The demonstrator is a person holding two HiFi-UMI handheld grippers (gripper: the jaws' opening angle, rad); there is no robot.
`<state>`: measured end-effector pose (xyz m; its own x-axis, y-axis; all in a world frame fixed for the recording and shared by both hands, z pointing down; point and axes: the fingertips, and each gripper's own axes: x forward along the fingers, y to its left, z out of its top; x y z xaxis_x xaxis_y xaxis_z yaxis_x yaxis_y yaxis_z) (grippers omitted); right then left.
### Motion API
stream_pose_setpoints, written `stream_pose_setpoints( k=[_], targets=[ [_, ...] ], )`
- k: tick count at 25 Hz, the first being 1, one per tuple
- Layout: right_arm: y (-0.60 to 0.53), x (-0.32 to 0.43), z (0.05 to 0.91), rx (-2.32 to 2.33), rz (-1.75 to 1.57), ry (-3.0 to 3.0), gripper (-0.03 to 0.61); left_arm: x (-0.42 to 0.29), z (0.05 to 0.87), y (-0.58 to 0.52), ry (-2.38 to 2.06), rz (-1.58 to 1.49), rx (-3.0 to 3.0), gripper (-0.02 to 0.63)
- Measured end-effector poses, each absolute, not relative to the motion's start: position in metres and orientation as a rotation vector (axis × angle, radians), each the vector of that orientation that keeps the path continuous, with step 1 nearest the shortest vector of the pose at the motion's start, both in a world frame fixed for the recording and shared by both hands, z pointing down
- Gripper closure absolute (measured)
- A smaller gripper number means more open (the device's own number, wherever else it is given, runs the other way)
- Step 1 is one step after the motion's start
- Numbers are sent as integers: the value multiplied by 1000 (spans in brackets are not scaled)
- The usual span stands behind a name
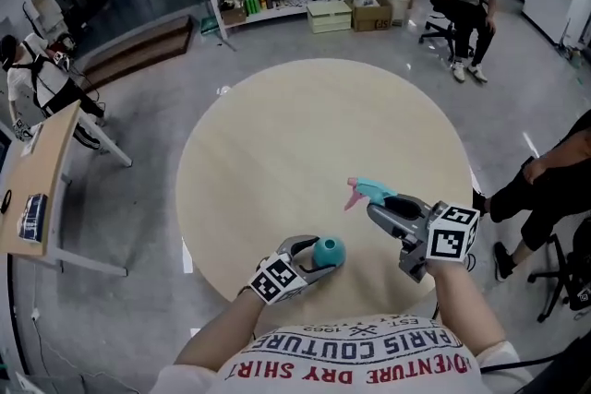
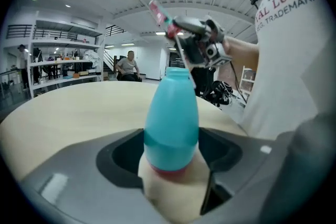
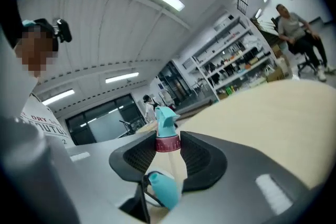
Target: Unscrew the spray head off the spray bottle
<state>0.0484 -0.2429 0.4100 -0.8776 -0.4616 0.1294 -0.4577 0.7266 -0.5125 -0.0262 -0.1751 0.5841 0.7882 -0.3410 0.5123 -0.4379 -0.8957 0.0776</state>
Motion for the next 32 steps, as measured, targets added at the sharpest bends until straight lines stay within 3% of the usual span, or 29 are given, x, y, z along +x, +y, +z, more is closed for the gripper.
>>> stream_pose_setpoints(
  k=[5, 12, 22, 27, 30, 31, 32],
  targets=[
    [-259, 40, 523, -872, -1203, 2978, 437, -25, 575, -177, -600, 737, 2833, 293],
    [-282, 38, 601, -1138, -1218, 3168, 440, -24, 579, -186, -570, 671, 2828, 291],
    [-284, 43, 619, -1403, -1054, 3238, 434, -26, 596, -176, -492, 758, 2830, 285],
    [-290, 51, 604, -1494, -844, 3175, 345, -31, 595, -181, -544, 705, 2775, 239],
    [-290, 53, 576, -1525, -685, 3132, 342, -54, 583, -183, -585, 606, 2740, 239],
    [-282, 51, 563, -1515, -637, 3122, 344, -67, 576, -176, -606, 588, 2728, 250],
    [-270, 48, 548, -1498, -586, 3113, 371, -81, 568, -164, -636, 572, 2720, 312]
  ],
)
